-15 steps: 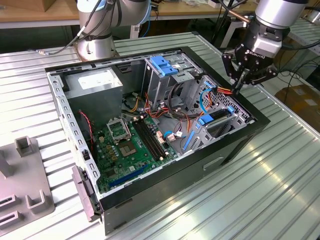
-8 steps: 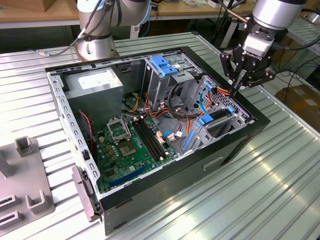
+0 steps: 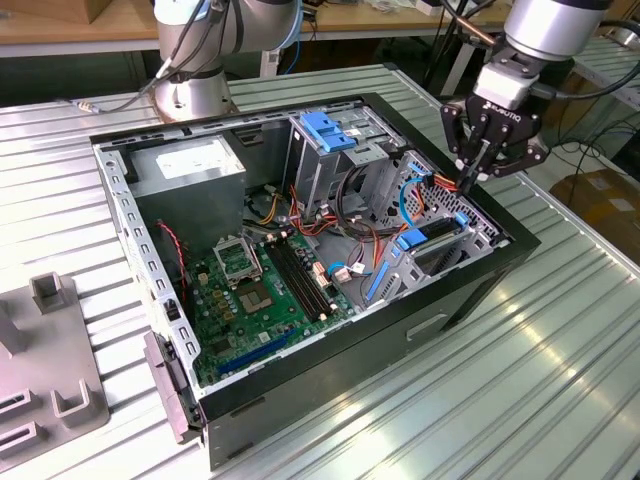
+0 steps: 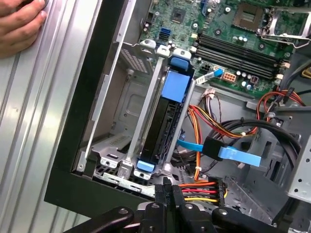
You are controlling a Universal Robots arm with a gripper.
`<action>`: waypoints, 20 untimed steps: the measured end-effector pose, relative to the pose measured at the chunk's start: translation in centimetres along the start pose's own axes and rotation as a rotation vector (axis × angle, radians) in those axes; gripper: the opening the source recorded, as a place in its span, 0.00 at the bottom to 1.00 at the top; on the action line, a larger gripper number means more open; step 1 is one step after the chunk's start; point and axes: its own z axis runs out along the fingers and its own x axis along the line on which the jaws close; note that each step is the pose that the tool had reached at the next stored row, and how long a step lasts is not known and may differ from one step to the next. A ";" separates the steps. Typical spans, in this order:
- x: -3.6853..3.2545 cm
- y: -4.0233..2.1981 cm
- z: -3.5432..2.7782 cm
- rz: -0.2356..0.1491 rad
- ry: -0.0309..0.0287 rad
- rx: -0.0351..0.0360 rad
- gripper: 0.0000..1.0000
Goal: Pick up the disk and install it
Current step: 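Insert the first disk wire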
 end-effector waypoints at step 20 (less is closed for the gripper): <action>-0.13 0.48 0.05 0.126 0.0048 -0.0088 0.17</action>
